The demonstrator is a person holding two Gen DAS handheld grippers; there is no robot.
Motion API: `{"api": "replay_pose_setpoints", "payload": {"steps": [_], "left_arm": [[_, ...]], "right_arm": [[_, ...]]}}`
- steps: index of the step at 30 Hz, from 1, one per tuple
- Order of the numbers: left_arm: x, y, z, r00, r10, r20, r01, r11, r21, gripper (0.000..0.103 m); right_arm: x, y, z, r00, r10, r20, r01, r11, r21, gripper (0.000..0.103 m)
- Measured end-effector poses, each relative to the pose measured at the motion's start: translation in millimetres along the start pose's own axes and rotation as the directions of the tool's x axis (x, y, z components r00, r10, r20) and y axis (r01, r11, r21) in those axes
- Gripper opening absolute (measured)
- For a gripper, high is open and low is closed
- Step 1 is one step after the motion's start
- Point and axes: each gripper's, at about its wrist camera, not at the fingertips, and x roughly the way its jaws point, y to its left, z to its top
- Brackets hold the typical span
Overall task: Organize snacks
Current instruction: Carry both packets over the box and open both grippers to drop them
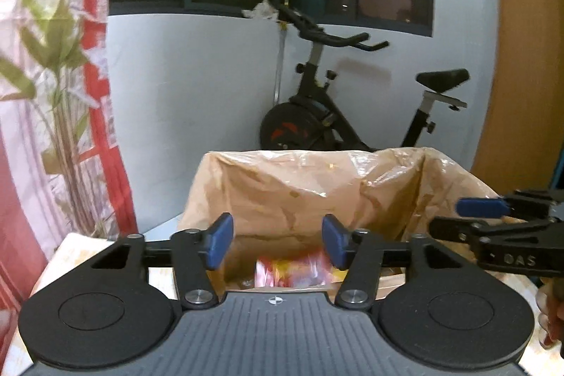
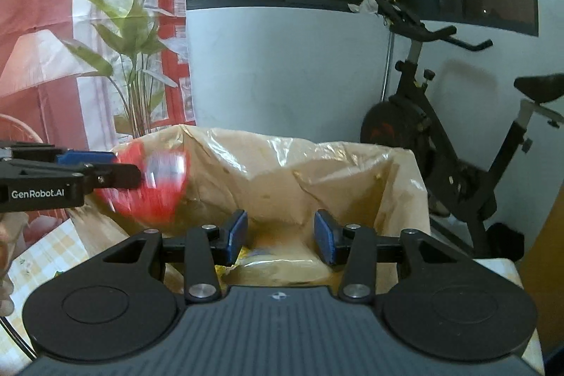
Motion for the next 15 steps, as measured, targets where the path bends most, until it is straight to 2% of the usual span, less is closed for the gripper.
{"api": "replay_pose_setpoints", "payload": {"steps": [1,7,9,15], "left_arm": [[-2,2,0,1.000,0.004,-0.002,-0.004,1.000,-0.007,0.059],[-21,17,4,1.000,-0.010,-0.005,0.009,0.998,-0.061,0.064],[-29,20,5,1.000,0.001,-0.004,-0.001,0.997,-0.078,0.070],[-57,29,-2,1.000,0.012,0.003,-0.012,0.994,-0.110,0.071]], "right_arm": [[-2,-1,-1,1.000,-0.014,-0.007,0.014,1.000,0.000,0.054],[-18,-6,-4,1.000,-0.018,-0.003,0.018,1.000,0.018,0.058],[-24,-7,-5,1.000,-0.016,0.005,0.016,1.000,0.022,0.058],[-47,-8,-5,0.999,-0.016,0.032,0.015,0.999,0.035,0.062]]}}
